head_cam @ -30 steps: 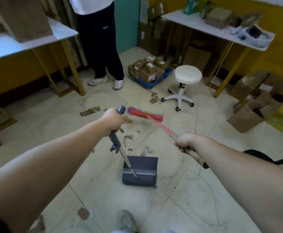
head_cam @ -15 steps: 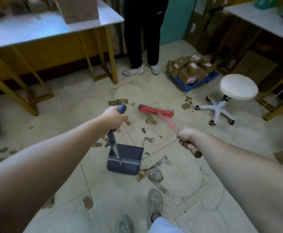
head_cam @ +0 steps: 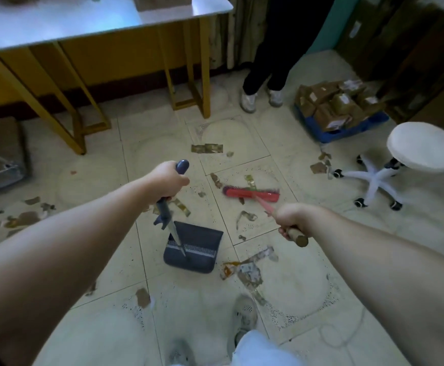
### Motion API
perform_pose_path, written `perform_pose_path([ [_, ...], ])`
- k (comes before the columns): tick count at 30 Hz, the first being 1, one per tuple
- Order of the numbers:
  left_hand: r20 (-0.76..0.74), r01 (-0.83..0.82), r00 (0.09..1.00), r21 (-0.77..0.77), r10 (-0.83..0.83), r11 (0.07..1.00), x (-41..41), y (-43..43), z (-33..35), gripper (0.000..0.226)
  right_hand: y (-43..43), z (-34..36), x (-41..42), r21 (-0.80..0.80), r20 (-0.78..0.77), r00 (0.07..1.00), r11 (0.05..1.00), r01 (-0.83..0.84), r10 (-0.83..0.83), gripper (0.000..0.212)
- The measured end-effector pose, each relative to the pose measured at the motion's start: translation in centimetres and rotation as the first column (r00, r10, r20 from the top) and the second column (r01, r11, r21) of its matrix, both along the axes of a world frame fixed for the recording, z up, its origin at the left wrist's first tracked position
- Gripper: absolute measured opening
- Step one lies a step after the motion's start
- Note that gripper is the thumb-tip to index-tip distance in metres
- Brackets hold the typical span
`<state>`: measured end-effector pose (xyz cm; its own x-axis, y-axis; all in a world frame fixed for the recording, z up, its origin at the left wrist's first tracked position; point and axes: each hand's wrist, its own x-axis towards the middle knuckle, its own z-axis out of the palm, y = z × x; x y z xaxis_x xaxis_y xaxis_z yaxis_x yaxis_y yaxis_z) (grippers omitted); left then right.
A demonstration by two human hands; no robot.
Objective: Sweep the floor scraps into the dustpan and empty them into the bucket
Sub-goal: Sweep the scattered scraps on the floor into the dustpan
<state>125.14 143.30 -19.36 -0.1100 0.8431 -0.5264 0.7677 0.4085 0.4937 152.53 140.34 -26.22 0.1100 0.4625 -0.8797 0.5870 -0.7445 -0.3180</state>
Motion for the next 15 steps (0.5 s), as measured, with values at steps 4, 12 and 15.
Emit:
perform_pose_path([
  [4,0.016,-0.01,1.0,0.006,0.01,1.0,-2.7,-1.6,0.6,0.013,-0.7,4.0,-2.2,-0.078,0.011,1.0,0.997,-0.016,0.017,0.024],
  [12,0.04,0.014,0.999,0.073,-0.017,0.997,-7.6,-3.9,1.8,0.014,-2.2,7.0,-8.9,0.021,-0.004,1.0,1.0,-0.022,0.022,0.017],
  [15,0.067,-0.012,0.998,0.079,0.007,0.997,-8.8,-3.6,2.3,0.011,-2.0,6.2,-10.8,0.051,-0.04,0.999,0.999,-0.004,0.006,0.016],
])
